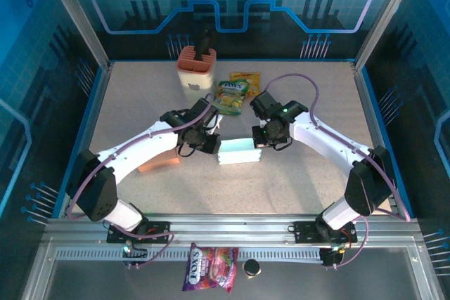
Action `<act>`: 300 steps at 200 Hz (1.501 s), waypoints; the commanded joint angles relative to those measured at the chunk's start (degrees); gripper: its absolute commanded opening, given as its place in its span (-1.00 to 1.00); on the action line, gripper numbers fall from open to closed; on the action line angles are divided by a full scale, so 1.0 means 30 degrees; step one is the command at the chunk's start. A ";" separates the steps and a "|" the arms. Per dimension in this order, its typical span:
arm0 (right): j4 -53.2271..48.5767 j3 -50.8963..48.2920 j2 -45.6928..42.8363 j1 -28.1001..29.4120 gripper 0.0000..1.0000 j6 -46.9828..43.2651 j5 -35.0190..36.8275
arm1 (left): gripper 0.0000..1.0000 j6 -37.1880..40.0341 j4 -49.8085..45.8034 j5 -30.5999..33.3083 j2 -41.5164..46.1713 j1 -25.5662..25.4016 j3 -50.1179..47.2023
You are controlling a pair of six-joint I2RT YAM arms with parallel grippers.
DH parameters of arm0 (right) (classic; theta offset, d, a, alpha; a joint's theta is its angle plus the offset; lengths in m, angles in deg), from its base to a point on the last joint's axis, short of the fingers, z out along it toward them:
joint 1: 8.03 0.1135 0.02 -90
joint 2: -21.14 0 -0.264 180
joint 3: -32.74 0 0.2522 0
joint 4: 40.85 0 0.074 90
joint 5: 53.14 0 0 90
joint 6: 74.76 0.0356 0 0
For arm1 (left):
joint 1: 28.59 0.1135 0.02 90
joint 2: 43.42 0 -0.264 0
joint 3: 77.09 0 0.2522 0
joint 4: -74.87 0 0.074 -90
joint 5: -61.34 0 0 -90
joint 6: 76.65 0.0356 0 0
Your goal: Fold the paper box
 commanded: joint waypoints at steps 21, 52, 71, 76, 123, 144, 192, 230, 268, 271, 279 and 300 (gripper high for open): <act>-0.0383 0.0441 0.0278 0.0250 -1.00 0.0265 0.0133 | -0.78 0.0014 0.0208 0.0000 -0.0316 -0.0014 0.0706; -0.0354 0.0478 0.0248 0.0250 -1.00 0.0324 0.0261 | -0.90 -0.0609 0.0134 -0.0320 -0.0377 -0.0045 0.0838; -0.0268 0.0420 0.0204 0.0249 -1.00 0.0413 0.0308 | -0.97 -0.1184 0.0021 -0.0439 -0.0502 -0.0045 0.1014; -0.0235 0.0392 0.0176 0.0275 -1.00 0.0439 0.0344 | -0.98 -0.1363 -0.0038 -0.0483 -0.0522 -0.0023 0.1067; -0.0014 0.0273 0.0106 0.0336 -1.00 0.0586 0.0501 | -1.00 -0.3847 -0.0812 -0.1527 -0.1129 -0.0026 0.1957; 0.0189 0.0101 0.0032 0.0395 -1.00 0.0726 0.0586 | -1.00 -0.4849 -0.0960 -0.1864 -0.1308 -0.0043 0.2112; 0.0352 -0.0020 -0.0043 0.0455 -1.00 0.0881 0.0625 | -1.00 -0.6082 -0.0880 -0.2122 -0.1442 -0.0023 0.2374; 0.0459 -0.0136 -0.0073 0.0462 -1.00 0.0881 0.0720 | -1.00 -0.6552 -0.1312 -0.2067 -0.1755 -0.0031 0.2868; 0.0758 -0.0423 -0.0161 0.0469 -1.00 0.0797 0.0707 | -1.00 -0.6402 -0.0071 -0.1936 -0.1614 -0.0045 0.1799; 0.0781 -0.0430 -0.0154 0.0457 -1.00 0.0808 0.0719 | -1.00 -0.6380 0.0025 -0.1908 -0.1601 -0.0020 0.1687; 0.0804 -0.0474 -0.0192 0.0455 -1.00 0.0782 0.0728 | -1.00 -0.6348 0.0249 -0.1868 -0.1565 -0.0030 0.1513; 0.0869 -0.0584 -0.0249 0.0455 -1.00 0.0764 0.0761 | -1.00 -0.6388 0.0713 -0.1786 -0.1417 -0.0046 0.1037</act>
